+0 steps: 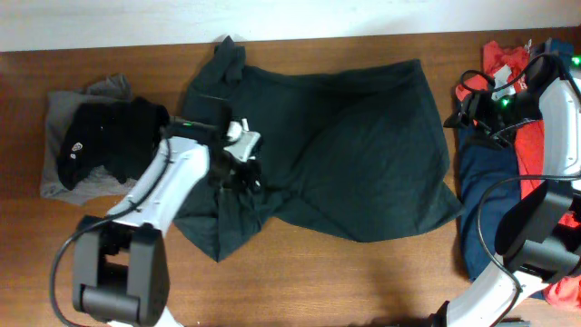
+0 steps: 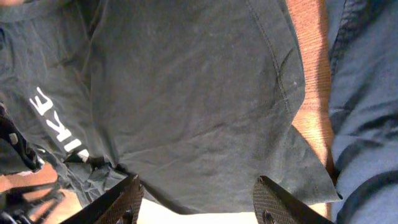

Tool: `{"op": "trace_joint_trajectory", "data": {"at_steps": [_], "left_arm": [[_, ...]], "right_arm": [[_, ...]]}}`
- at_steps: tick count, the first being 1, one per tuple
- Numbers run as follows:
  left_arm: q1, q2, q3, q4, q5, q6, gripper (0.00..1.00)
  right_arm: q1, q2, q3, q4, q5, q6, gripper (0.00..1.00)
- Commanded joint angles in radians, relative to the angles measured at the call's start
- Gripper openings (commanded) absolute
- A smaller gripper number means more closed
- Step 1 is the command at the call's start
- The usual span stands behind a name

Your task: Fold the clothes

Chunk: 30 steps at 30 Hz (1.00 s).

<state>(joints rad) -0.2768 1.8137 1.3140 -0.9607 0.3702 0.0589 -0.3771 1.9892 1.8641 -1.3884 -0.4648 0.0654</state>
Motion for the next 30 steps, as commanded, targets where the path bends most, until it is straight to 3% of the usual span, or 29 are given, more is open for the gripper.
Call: {"op": "trace_joint_trajectory", "data": {"at_steps": [1,8,15,18,25,30], "left_arm": [[-0.097,-0.016,0.012,-0.001,-0.152,0.165,0.52],[-0.207,-0.002,0.010,-0.044,-0.313,0.205,0.59],[-0.215,0.053,-0.008,-0.014,-0.378,0.205,0.58],[-0.217,0.107,-0.008,0.021,-0.348,0.206,0.46],[-0.220,0.122,0.011,0.006,-0.332,0.206,0.00],[-0.220,0.122,0.147,-0.049,-0.338,0.201,0.00]], "right_arm": [[0.004,-0.001,0.000,0.002,0.005,0.002,0.62],[0.005,-0.001,0.000,0.002,0.005,0.002,0.63],[0.005,-0.001,0.000,0.002,0.005,0.002,0.62],[0.004,-0.001,0.000,0.002,0.005,0.002,0.62],[0.004,-0.001,0.000,0.001,0.005,0.002,0.62],[0.005,-0.001,0.000,0.001,0.005,0.002,0.62]]}}
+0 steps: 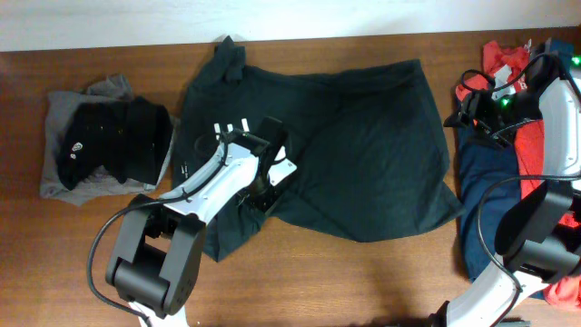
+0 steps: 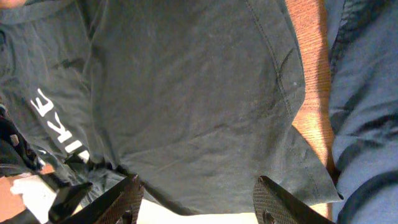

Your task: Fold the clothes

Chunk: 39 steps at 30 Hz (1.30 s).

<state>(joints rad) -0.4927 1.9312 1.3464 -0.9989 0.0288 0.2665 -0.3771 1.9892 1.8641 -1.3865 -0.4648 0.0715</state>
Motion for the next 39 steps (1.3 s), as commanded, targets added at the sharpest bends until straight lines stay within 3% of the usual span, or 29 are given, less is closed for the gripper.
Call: {"op": "trace_joint_trajectory", "data": {"at_steps": [1,9,12,13,20,23,24,29,36,38,39], "left_arm": [[-0.004,0.004,0.143,-0.011,0.005,-0.006,0.00],[-0.003,0.019,0.227,0.045,0.001,0.019,0.01],[-0.002,0.029,0.227,0.003,0.001,0.018,0.27],[-0.001,0.029,0.227,-0.016,-0.001,0.010,0.30],[0.095,0.019,0.235,-0.220,-0.103,-0.290,0.39],[0.209,0.020,0.196,-0.277,-0.010,-0.328,0.47],[0.290,0.020,0.126,-0.233,0.086,-0.327,0.49],[0.356,0.025,0.006,-0.086,0.237,-0.326,0.53],[0.357,0.037,-0.069,0.035,0.267,-0.352,0.53],[0.357,0.037,-0.069,0.046,0.291,-0.352,0.49],[0.357,0.037,-0.069,0.045,0.290,-0.353,0.40]], "right_arm": [[0.005,-0.001,0.000,0.000,0.005,-0.004,0.62],[0.004,-0.001,0.000,-0.002,0.005,-0.004,0.62],[0.004,-0.001,0.000,-0.001,0.005,-0.004,0.62],[0.004,-0.001,0.000,-0.001,0.005,-0.004,0.62],[0.004,-0.001,0.000,-0.001,0.005,-0.004,0.62],[0.004,-0.001,0.000,0.000,0.005,-0.004,0.62],[0.004,-0.001,0.000,0.000,0.005,-0.004,0.62],[0.005,-0.001,0.000,0.000,0.005,-0.004,0.62],[0.005,-0.001,0.000,0.000,0.005,-0.004,0.62],[0.005,-0.001,0.000,0.000,0.005,-0.004,0.62],[0.005,-0.001,0.000,0.000,0.005,-0.004,0.62]]}}
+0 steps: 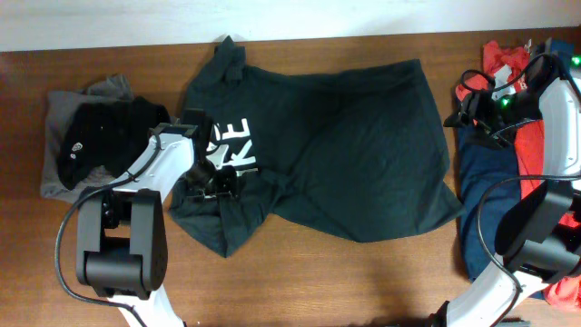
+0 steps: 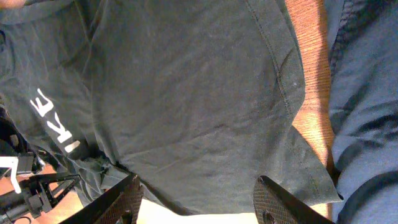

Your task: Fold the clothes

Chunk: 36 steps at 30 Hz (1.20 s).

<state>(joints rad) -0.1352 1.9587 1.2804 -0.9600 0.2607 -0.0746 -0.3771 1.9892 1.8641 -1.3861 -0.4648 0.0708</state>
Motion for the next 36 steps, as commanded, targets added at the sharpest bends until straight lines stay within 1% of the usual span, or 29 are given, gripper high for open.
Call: {"op": "trace_joint_trajectory", "data": {"at_steps": [1,3,7,11,15,20,23,29,34,36], "left_arm": [[-0.001,0.010,-0.003,0.002,0.058,-0.012,0.32],[-0.001,0.010,-0.002,-0.010,0.058,-0.013,0.08],[0.006,0.008,0.003,-0.034,0.058,-0.016,0.00],[0.037,-0.011,0.034,-0.124,0.031,-0.014,0.01],[0.105,-0.089,0.076,-0.183,0.023,0.024,0.00],[0.192,-0.201,0.112,-0.176,0.021,0.046,0.00],[0.222,-0.241,0.112,-0.177,0.023,0.086,0.00],[0.225,-0.250,0.112,-0.159,0.019,0.114,0.01],[0.225,-0.267,0.113,-0.079,0.015,0.119,0.01],[0.225,-0.277,0.115,-0.057,0.016,0.126,0.01]], "right_arm": [[0.005,-0.001,0.000,-0.001,0.005,-0.003,0.62],[0.005,-0.001,0.000,-0.001,0.005,-0.003,0.62],[0.004,-0.001,0.000,-0.001,0.005,-0.003,0.62],[0.004,-0.001,0.000,-0.001,0.006,-0.003,0.62],[0.004,-0.001,0.000,-0.003,0.040,-0.003,0.63],[0.003,0.000,-0.016,-0.005,0.055,0.015,0.67],[0.003,0.000,-0.050,0.000,0.067,0.043,0.69],[0.003,0.000,-0.196,0.045,0.077,0.069,0.68],[0.003,0.000,-0.322,0.083,0.076,0.066,0.65],[0.003,0.000,-0.340,0.088,0.072,0.032,0.64]]}}
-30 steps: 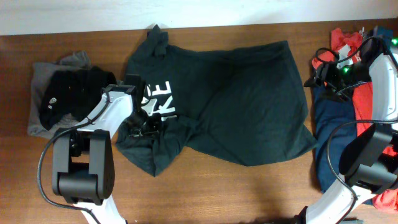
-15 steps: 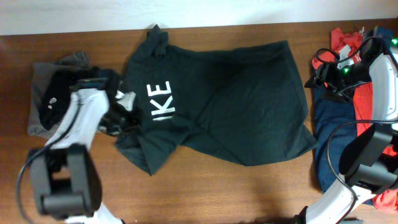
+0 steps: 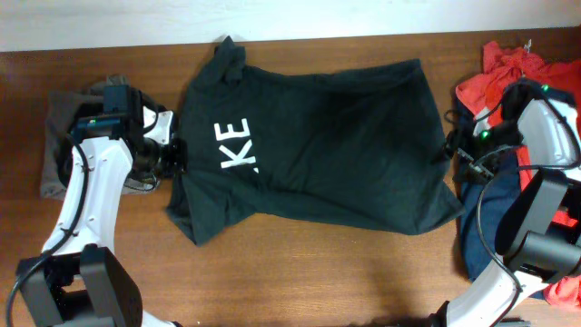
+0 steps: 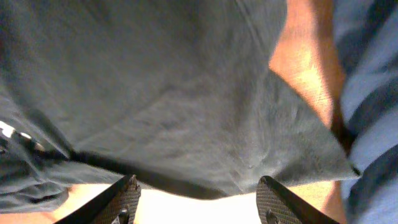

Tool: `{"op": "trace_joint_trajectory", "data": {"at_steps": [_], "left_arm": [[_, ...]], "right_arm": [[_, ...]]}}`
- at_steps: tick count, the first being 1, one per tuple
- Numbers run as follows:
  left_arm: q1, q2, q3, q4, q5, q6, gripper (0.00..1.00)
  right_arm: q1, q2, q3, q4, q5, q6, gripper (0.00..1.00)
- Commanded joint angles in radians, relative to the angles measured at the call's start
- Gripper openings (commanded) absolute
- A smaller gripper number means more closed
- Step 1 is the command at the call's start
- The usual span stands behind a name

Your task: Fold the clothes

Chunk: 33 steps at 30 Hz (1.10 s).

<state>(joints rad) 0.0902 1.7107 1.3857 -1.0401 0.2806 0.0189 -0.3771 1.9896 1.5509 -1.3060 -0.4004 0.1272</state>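
Observation:
A dark T-shirt [image 3: 345, 145] lies spread flat across the table with white letters [image 3: 234, 145] showing near its left side. My left gripper [image 3: 171, 153] is at the shirt's left edge; the overhead view does not show how its jaws stand. My right gripper [image 3: 457, 150] hovers at the shirt's right edge. In the right wrist view this gripper [image 4: 198, 190] is open, with nothing between its fingers [image 4: 124, 199], and the shirt [image 4: 155, 81] and its lower right corner lie below it.
A folded pile of grey and black clothes [image 3: 64, 136] sits at the far left, partly under my left arm. Red clothes [image 3: 508, 73] and blue clothes [image 3: 481, 227] are heaped at the right edge, the blue cloth [image 4: 373, 93] close beside my right gripper. Bare wood [image 3: 318, 272] runs along the front.
My left gripper has moved left from the bunched lower left part of the shirt to its left edge, and that part now lies flat. My right gripper has come down nearer the shirt's right corner.
At first my left gripper was on bunched fabric at the shirt's lower left, with the print hidden. Then it was further right over the folded-in cloth. Later the flap lay turned back with white letters showing. Now the shirt lies flat, and my right gripper has stayed open throughout.

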Motion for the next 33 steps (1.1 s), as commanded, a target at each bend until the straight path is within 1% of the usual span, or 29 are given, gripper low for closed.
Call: {"op": "trace_joint_trajectory", "data": {"at_steps": [1,2,6,10,15,18,21,22,25,26,28,31,33], "left_arm": [[0.000,-0.032,0.011,0.030,-0.004,0.032,0.01],[0.000,-0.035,0.013,0.034,-0.004,0.033,0.01],[0.000,-0.036,0.013,0.021,-0.036,0.047,0.00],[0.000,-0.040,0.014,0.018,-0.057,0.039,0.00],[0.005,-0.040,0.017,0.018,-0.077,0.039,0.01],[0.005,-0.040,0.019,0.017,-0.115,0.038,0.00],[0.005,-0.045,0.024,0.012,-0.142,0.038,0.01],[0.007,-0.053,0.024,0.011,-0.164,0.034,0.01],[0.019,-0.075,0.024,0.009,-0.177,0.034,0.01],[0.023,-0.084,0.024,0.008,-0.177,0.034,0.00],[0.032,-0.103,0.024,0.008,-0.177,0.034,0.01],[0.038,-0.126,0.024,0.009,-0.182,0.035,0.01],[0.038,-0.143,0.024,0.010,-0.188,0.035,0.00]], "right_arm": [[0.004,-0.001,-0.027,0.007,0.005,-0.040,0.64],[0.005,-0.001,-0.027,0.005,0.001,-0.045,0.62],[0.005,-0.001,-0.045,0.012,-0.014,-0.044,0.60],[0.012,-0.001,-0.147,0.019,-0.014,-0.041,0.50],[0.018,-0.001,-0.259,0.057,-0.003,0.015,0.46],[0.010,-0.001,-0.300,0.103,0.078,0.070,0.45],[0.004,-0.001,-0.300,0.129,0.122,0.068,0.45],[-0.002,-0.001,-0.300,0.152,0.121,0.043,0.45],[-0.015,-0.001,-0.300,0.185,0.125,0.035,0.46],[-0.023,-0.001,-0.300,0.193,0.126,0.035,0.48],[-0.034,-0.001,-0.300,0.199,0.126,0.035,0.49],[-0.056,-0.001,-0.300,0.204,0.153,0.035,0.57],[-0.068,-0.001,-0.301,0.208,0.176,0.035,0.58]]}}
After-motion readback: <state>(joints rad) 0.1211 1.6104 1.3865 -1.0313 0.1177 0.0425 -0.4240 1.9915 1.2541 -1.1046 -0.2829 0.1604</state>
